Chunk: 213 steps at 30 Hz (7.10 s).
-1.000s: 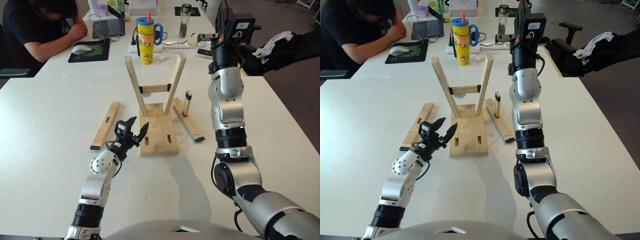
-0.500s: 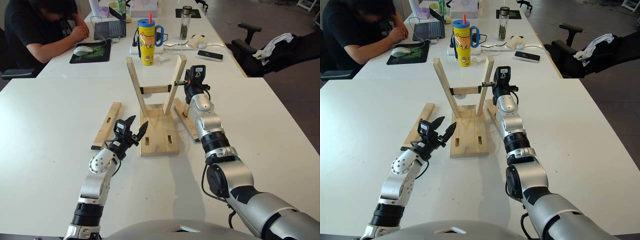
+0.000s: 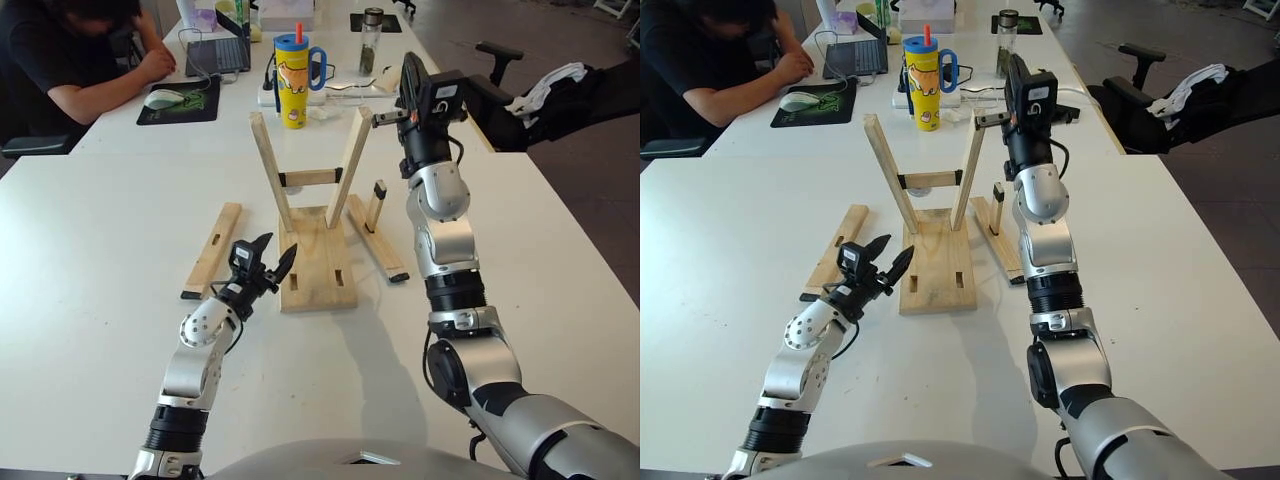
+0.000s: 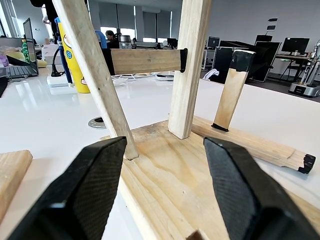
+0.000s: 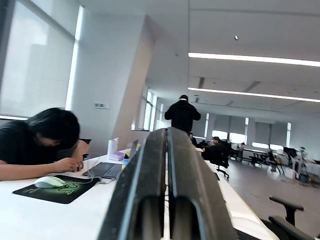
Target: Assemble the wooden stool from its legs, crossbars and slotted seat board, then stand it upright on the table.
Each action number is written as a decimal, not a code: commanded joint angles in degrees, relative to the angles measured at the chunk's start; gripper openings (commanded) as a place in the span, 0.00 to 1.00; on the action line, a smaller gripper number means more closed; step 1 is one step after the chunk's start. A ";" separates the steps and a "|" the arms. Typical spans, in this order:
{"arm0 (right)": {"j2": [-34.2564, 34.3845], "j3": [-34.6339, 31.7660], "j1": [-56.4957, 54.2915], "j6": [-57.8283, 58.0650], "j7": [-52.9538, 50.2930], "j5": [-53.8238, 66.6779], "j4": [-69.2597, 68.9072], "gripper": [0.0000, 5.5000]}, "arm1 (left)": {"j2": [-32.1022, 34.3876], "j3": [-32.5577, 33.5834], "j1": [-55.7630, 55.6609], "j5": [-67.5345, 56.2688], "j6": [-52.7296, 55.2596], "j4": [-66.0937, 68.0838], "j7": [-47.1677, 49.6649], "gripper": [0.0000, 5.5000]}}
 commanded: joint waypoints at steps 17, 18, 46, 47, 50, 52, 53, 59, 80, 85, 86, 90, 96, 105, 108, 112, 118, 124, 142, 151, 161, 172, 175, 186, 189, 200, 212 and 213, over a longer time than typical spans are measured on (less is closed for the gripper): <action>-19.46 8.38 24.31 38.07 26.15 9.98 -10.59 0.36 | 0.91 -0.29 0.78 -2.51 1.35 -1.35 -3.41 0.76; -19.37 8.78 23.83 38.03 26.07 9.26 -10.10 0.40 | 0.96 -0.33 0.77 -2.52 1.47 -1.26 -3.52 0.80; -15.51 9.25 17.54 43.57 21.55 3.12 4.06 0.38 | 1.66 1.64 -2.70 -1.84 3.69 1.86 -2.11 0.91; -15.36 8.64 17.56 43.21 20.99 3.15 4.23 0.38 | 1.78 1.74 -3.01 -1.50 3.65 2.14 -1.84 0.91; -14.47 2.18 16.88 38.04 14.21 3.48 5.45 0.38 | 1.95 2.49 -4.18 -2.06 4.46 2.49 -1.89 0.91; -13.18 -3.47 15.99 30.98 10.50 5.57 4.36 0.38 | 2.04 3.04 -4.98 -2.49 4.97 2.78 -1.94 0.91; -12.34 -6.02 15.47 27.75 9.66 7.23 3.05 0.38 | 1.96 3.61 -5.49 -2.74 5.03 3.25 -1.69 0.91; -8.68 -14.65 10.04 28.03 19.33 28.40 -8.51 0.38 | 2.48 7.37 -7.91 -8.40 9.63 1.42 -2.95 0.91; -25.48 -4.82 15.31 64.73 48.88 60.61 -15.20 0.38 | 7.50 17.89 -11.23 -55.26 47.25 -7.98 -11.55 0.91; -29.31 -0.42 15.54 64.38 56.28 56.66 -14.30 0.38 | 8.67 20.17 -15.28 -63.37 51.12 -6.44 -8.68 0.91; -29.99 0.40 15.68 64.38 57.78 56.06 -14.49 0.38 | 8.73 20.38 -15.80 -64.37 51.48 -6.30 -8.03 0.91; -31.42 1.84 16.28 64.76 61.21 55.04 -15.29 0.38 | 9.47 20.26 -16.65 -66.61 52.56 -5.90 -6.82 0.91; -32.23 2.44 16.81 64.45 63.06 54.08 -15.75 0.38 | 10.89 20.51 -16.80 -69.84 53.65 -6.00 -6.65 0.87; -32.30 2.89 15.87 65.96 64.67 53.67 -15.47 0.38 | 12.65 19.19 -16.56 -70.60 54.66 -6.22 -7.75 0.62; -32.11 2.87 15.51 66.66 65.15 53.81 -14.76 0.38 | 12.82 18.55 -16.41 -70.64 54.91 -7.22 -7.91 0.54; -31.36 1.59 14.41 68.60 65.11 55.22 -13.22 0.38 | 13.14 18.17 -16.08 -71.06 55.04 -8.22 -7.63 0.43; -31.47 1.64 14.07 69.60 65.53 55.23 -11.88 0.38 | 13.87 18.20 -16.16 -70.61 54.83 -7.88 -7.77 0.37; -31.44 2.14 14.66 69.45 65.17 54.05 -11.05 0.44 | 15.22 19.21 -16.72 -70.10 54.35 -6.83 -8.10 0.37; -32.82 24.84 25.42 19.25 57.19 7.42 -19.79 0.72 | 36.64 29.19 -22.73 -62.09 53.93 4.87 -20.65 0.37; -28.98 29.71 19.51 -12.12 35.34 -18.29 5.77 0.72 | 34.12 25.63 -24.58 -53.23 48.18 1.17 -19.38 0.37; -26.61 18.82 24.01 11.19 50.03 12.67 -4.59 0.72 | 34.04 17.29 -22.68 -37.46 37.82 -7.09 -21.88 0.37; -5.87 10.36 24.94 25.56 18.14 14.02 -2.26 0.52 | 34.91 8.50 -25.60 -27.36 32.90 -5.24 -30.24 0.37; -3.51 10.65 24.90 25.36 16.59 12.81 -0.89 0.52 | 34.41 6.72 -26.05 -25.30 31.75 -4.15 -31.99 0.37; -0.41 13.79 25.38 23.06 15.82 6.05 6.03 0.52 | 33.45 5.05 -28.07 -23.44 31.19 -3.70 -34.00 0.37; 0.02 14.05 25.60 23.23 15.94 5.09 6.70 0.52 | 33.47 4.27 -27.87 -22.41 30.76 -2.98 -34.73 0.37; 0.43 14.26 26.16 24.30 17.01 4.07 7.31 0.52 | 34.22 0.11 -28.42 -14.21 25.59 3.04 -35.52 0.37; 0.35 16.24 26.17 27.96 17.25 1.79 10.68 0.52 | 35.84 -14.28 -23.21 -5.93 19.94 9.26 -43.47 0.37; 0.49 16.33 26.16 28.10 17.20 1.80 10.78 0.52 | 35.44 -14.39 -23.62 -5.26 18.37 11.18 -43.20 0.37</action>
